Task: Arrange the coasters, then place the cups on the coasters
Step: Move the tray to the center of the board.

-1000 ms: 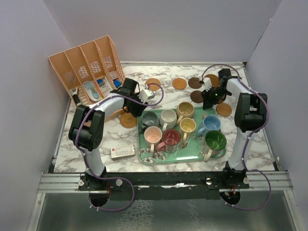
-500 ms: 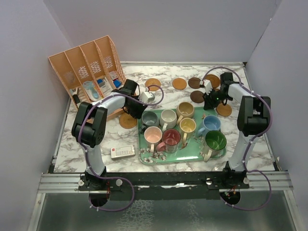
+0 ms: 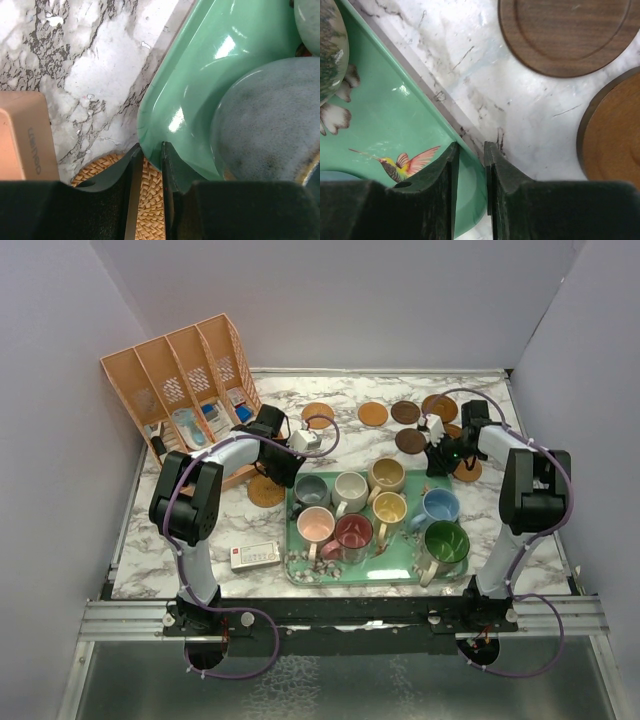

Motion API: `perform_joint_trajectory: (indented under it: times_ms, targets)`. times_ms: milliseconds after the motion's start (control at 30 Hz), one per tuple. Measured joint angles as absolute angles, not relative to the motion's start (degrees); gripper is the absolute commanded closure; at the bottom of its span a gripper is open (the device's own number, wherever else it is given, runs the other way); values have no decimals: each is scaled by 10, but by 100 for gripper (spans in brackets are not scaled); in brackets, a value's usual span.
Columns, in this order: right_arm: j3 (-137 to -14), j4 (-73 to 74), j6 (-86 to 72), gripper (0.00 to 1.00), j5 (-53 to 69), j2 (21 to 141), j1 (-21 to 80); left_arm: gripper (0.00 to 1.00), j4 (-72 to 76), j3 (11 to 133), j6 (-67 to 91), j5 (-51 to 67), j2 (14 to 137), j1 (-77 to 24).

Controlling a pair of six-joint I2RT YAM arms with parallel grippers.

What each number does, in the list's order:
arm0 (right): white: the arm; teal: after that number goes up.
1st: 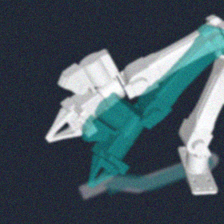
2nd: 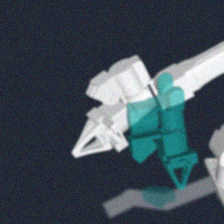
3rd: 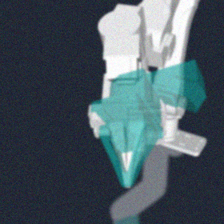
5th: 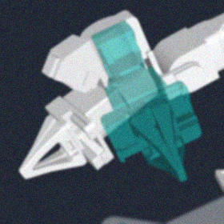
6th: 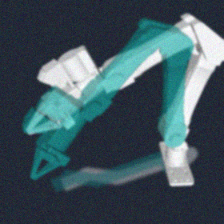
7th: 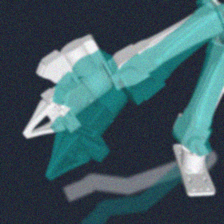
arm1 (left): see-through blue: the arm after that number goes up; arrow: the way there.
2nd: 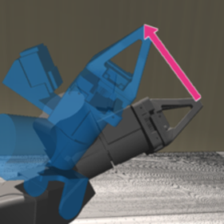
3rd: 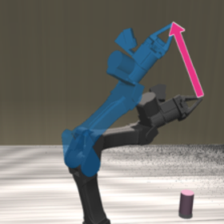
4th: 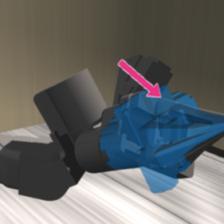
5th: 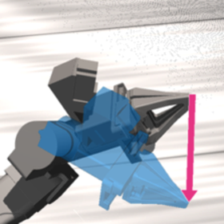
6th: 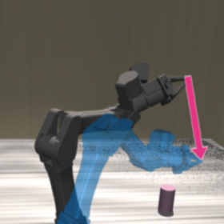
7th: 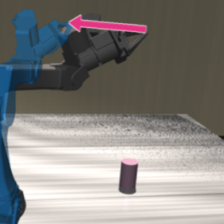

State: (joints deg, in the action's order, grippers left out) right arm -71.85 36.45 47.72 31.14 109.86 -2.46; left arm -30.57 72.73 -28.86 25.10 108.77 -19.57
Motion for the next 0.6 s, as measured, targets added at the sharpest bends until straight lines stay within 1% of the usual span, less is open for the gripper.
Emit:
perform_joint_trajectory:
  times_ms: [267,600]
  targets:
    - [-689,369,472,99,303,1075,-26,100,-302,719,-280,256,1084,-196]
    - [-640,369,467,99,297,1037,-26,100,-285,672,-279,256,1050,-203]
